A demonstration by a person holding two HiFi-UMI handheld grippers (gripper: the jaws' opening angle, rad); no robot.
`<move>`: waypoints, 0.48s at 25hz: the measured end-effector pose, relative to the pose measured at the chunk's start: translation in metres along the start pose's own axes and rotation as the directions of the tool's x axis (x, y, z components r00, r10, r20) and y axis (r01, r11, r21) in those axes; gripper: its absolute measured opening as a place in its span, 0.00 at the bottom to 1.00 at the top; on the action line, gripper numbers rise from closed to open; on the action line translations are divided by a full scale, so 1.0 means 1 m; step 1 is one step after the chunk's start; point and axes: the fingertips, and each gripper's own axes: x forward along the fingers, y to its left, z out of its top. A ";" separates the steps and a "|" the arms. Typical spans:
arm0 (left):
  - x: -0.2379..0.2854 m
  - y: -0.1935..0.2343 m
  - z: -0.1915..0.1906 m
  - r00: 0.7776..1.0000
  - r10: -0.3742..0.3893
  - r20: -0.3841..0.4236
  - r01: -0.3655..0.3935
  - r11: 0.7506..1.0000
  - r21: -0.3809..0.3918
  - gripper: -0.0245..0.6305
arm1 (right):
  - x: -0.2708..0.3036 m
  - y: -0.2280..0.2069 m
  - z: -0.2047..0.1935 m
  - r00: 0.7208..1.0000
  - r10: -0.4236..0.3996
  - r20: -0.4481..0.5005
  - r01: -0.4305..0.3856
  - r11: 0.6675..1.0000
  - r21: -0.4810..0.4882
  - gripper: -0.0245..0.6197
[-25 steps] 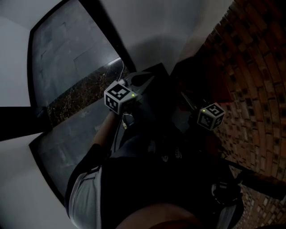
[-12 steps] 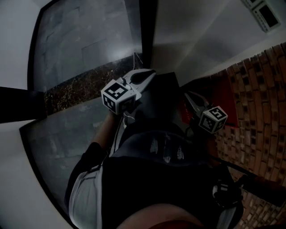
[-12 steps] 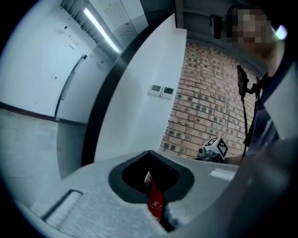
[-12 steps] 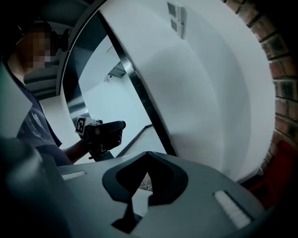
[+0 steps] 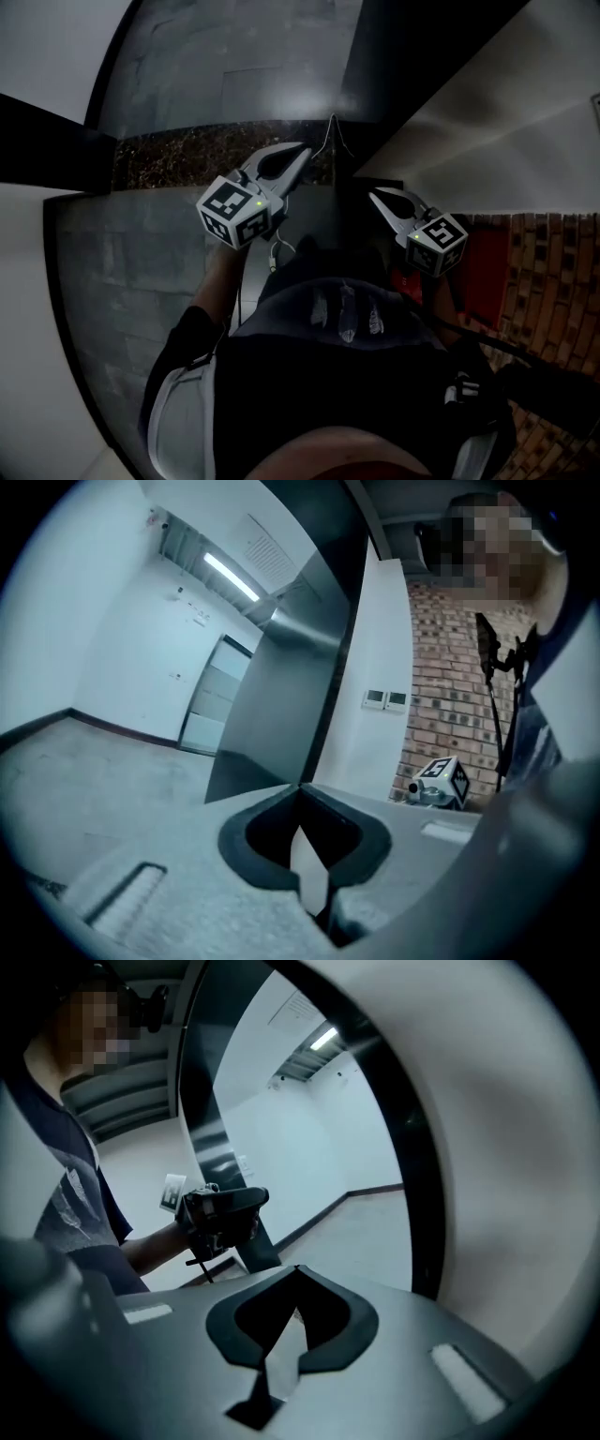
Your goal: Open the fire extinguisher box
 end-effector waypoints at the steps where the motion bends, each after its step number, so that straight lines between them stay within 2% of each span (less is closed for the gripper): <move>1: -0.005 0.006 0.001 0.999 0.033 0.006 -0.033 0.999 -0.001 0.04 | 0.008 0.002 0.001 0.999 0.028 -0.022 -0.029 0.999 -0.020 0.04; 6: -0.014 0.017 0.004 0.986 0.167 0.019 -0.168 0.986 0.017 0.04 | 0.042 -0.005 -0.003 0.977 0.169 -0.129 -0.179 0.981 -0.072 0.04; 10: -0.017 0.021 0.014 0.970 0.242 0.009 -0.242 0.970 0.024 0.04 | 0.055 -0.006 0.004 0.950 0.277 -0.147 -0.294 0.949 -0.109 0.04; 12: -0.016 0.028 0.020 0.963 0.270 0.006 -0.270 0.962 0.030 0.04 | 0.064 -0.008 0.013 0.940 0.305 -0.150 -0.325 0.936 -0.134 0.04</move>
